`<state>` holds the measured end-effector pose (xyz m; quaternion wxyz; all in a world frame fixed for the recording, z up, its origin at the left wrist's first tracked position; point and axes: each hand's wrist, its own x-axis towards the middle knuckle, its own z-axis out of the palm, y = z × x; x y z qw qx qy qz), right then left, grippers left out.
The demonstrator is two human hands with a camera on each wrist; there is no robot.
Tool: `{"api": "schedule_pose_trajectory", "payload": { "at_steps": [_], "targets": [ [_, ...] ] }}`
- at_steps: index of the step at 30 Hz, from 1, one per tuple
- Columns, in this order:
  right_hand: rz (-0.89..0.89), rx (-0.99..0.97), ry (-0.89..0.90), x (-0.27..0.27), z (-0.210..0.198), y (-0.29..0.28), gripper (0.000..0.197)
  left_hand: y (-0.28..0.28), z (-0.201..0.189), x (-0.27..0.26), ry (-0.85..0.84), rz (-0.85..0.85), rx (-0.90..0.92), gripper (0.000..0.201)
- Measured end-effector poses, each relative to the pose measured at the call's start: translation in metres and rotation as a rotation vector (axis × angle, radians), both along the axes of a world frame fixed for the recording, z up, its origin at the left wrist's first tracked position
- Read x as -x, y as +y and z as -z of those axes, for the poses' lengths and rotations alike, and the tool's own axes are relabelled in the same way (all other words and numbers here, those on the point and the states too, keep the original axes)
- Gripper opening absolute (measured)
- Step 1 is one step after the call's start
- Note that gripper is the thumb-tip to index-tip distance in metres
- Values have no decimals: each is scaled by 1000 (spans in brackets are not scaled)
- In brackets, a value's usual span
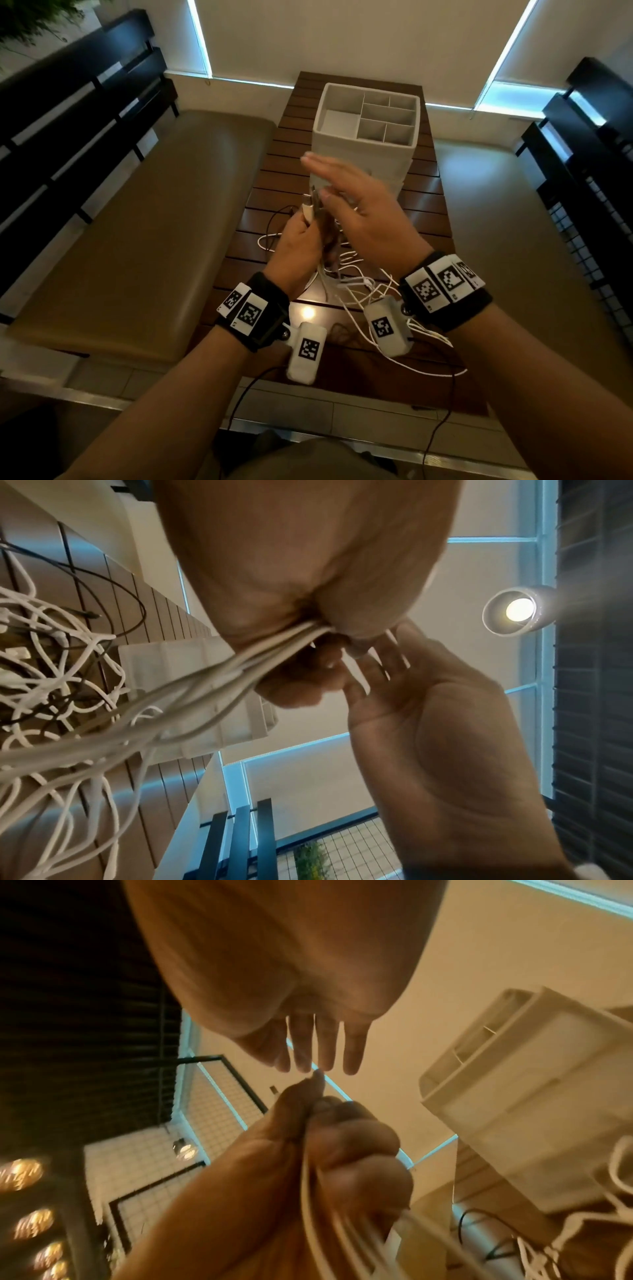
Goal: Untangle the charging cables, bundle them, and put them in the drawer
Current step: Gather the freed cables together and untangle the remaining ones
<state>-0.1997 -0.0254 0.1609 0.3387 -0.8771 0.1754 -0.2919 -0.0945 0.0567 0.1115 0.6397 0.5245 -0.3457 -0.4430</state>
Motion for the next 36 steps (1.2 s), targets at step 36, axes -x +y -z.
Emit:
{"api": "schedule_pose_trajectory", "payload": {
  "at_steps": [36],
  "targets": [
    [350,-79,671,110,114,-78,58,36,-61,-145,264,-270,144,57]
  ]
}}
